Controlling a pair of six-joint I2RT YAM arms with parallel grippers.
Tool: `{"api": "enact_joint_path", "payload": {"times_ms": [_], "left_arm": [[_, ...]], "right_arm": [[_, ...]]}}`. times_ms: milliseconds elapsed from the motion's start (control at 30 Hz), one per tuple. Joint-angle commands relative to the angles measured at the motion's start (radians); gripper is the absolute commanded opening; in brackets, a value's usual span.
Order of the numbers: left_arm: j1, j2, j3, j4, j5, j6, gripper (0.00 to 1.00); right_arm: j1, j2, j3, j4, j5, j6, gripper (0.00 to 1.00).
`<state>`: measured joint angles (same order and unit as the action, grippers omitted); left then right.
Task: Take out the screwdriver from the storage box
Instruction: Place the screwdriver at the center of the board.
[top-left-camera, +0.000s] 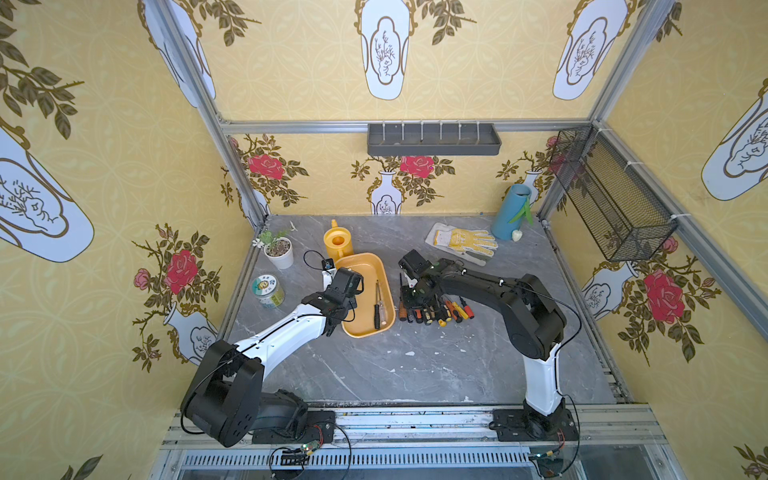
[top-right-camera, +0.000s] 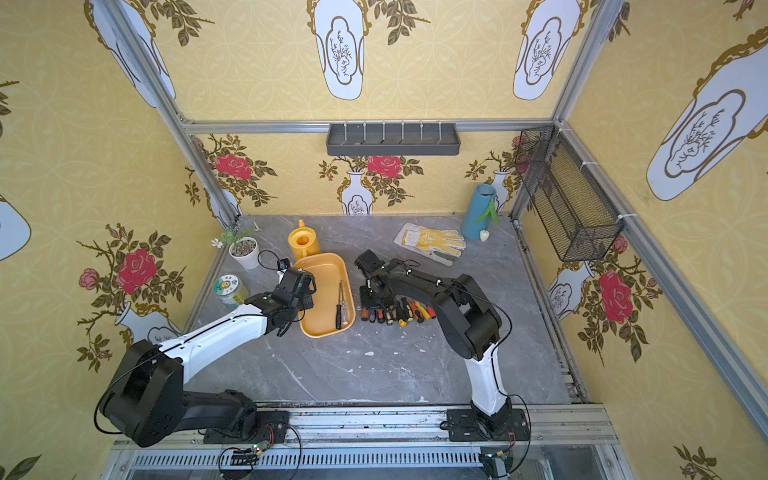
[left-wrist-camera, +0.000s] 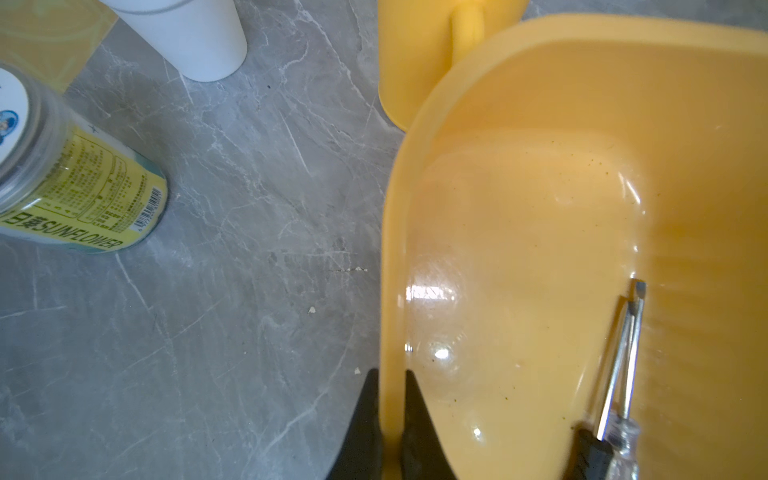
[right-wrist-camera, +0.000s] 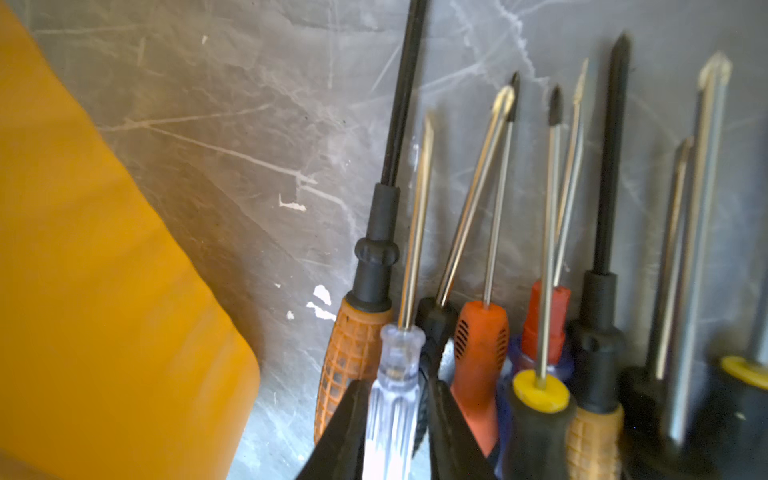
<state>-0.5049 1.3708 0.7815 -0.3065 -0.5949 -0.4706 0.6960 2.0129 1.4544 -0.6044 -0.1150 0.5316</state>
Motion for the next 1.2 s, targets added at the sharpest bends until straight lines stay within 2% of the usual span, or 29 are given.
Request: {"api": "enact_joint_path", "payload": {"times_ms": [0,300,600,833,1033,1167], "left_arm": [[-0.001,0.013,-0.006,0.003,0.005,0.009,0.00],[0.000,0.011,-0.007,0.003,0.004,0.010,0.00],[0.001,0.014,-0.006,0.002,0.003,0.008,0.00],[0.000,0.012,-0.004,0.000,0.004,0.007,0.00],[0.000,0.001,-0.002,-0.004,0.002,0.007,0.00],[0.000,-0.004,0.000,-0.005,0.004,0.008,0.00]], "right_arm": [[0.000,0.001,0.004,0.006,0.004,0.016,0.31],[0.000,-0.026,0.007,0.003,0.018,0.017,0.34],[0.005,-0.097,-0.012,0.042,0.031,0.011,0.42],[0.025,-0.153,-0.004,0.064,0.036,-0.001,0.45],[0.067,-0.196,-0.014,0.103,0.058,-0.024,0.55],[0.085,-0.207,-0.010,0.113,0.055,-0.030,0.55]]}}
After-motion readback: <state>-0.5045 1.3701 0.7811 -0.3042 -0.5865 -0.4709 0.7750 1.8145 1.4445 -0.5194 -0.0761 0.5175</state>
